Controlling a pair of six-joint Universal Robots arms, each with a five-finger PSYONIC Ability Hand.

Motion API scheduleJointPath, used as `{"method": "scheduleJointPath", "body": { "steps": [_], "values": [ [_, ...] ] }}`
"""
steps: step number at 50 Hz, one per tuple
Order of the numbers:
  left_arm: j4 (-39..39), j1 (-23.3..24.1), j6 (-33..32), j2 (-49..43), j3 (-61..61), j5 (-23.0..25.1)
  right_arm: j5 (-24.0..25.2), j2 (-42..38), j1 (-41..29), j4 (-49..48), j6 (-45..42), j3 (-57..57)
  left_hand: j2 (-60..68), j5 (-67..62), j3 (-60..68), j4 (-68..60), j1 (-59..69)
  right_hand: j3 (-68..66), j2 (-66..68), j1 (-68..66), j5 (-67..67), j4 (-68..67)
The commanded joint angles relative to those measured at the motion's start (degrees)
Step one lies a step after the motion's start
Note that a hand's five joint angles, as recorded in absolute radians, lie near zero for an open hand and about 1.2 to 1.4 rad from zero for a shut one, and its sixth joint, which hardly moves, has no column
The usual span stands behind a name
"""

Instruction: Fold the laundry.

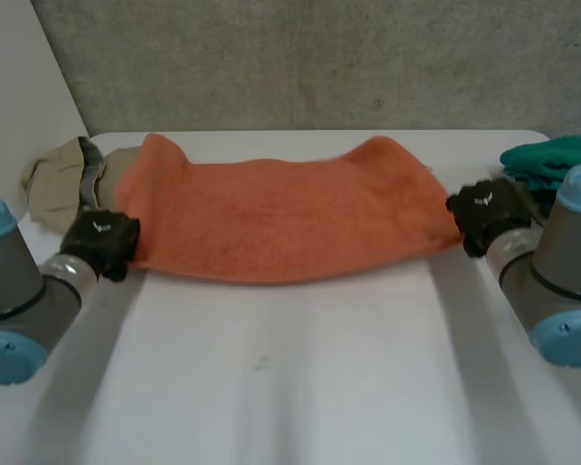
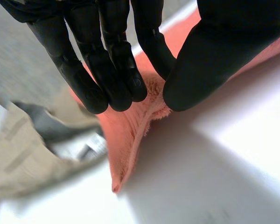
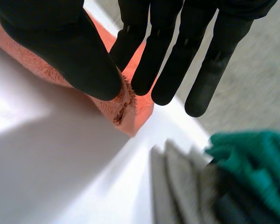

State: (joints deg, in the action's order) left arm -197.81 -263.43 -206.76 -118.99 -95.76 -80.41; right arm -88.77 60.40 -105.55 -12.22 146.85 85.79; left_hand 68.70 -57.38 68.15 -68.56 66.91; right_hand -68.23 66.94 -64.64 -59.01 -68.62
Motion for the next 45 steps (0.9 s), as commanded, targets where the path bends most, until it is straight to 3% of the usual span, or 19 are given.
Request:
{"method": "scheduleJointPath", "body": {
  "steps": [1, 3, 9, 11, 16, 31, 45],
  "values": [
    [-0.9, -2.9, -5.2, -4.7, 0.0, 4.1, -0.2, 0.0, 2.4, 0.1, -0.2, 4.6, 11.3, -12.6, 11.9, -11.4, 13.1, -11.8, 13.1, -15.4, -11.0, -11.4],
    [-1.2, -3.6, -5.3, -4.8, 0.2, 4.9, -0.1, 0.2, 2.9, 0.1, -0.2, 5.4, 11.3, -12.6, 11.9, -11.4, 13.1, -11.8, 13.1, -15.4, -11.0, -11.4],
    [-3.6, -3.9, -3.3, -4.9, 0.5, 7.7, -0.1, 0.9, 3.2, 0.1, 0.4, 6.1, -7.3, 6.0, -6.8, 7.2, -5.5, -11.8, 13.1, -15.4, -11.0, -11.4],
    [-5.0, -3.9, -2.7, -5.2, 0.6, 7.9, -0.3, 1.2, 3.3, 0.1, 0.6, 6.1, -19.4, 18.1, -18.8, 19.2, -17.6, -11.8, 13.1, -15.4, -11.0, -11.4],
    [-6.8, -3.9, -2.1, -5.5, 0.6, 6.3, -0.5, 1.7, 3.4, 0.1, 1.7, 6.1, -24.5, 23.2, -23.9, 24.4, -22.7, -11.8, 13.1, -15.4, -11.0, -11.4],
    [-14.4, -5.2, -3.4, -6.3, 1.1, 6.2, -0.5, 1.2, 3.4, 0.2, 1.9, 6.1, -25.9, 24.5, -25.3, 25.7, -24.1, -11.8, 13.1, -15.4, -11.0, -11.4],
    [-10.9, -5.4, -7.4, -9.2, 2.8, 7.3, -0.5, 0.9, 4.2, 0.2, 1.4, 5.3, -23.5, 22.2, -23.0, 23.4, -21.7, -11.8, 13.1, -15.4, -11.0, -11.4]
  ]
}}
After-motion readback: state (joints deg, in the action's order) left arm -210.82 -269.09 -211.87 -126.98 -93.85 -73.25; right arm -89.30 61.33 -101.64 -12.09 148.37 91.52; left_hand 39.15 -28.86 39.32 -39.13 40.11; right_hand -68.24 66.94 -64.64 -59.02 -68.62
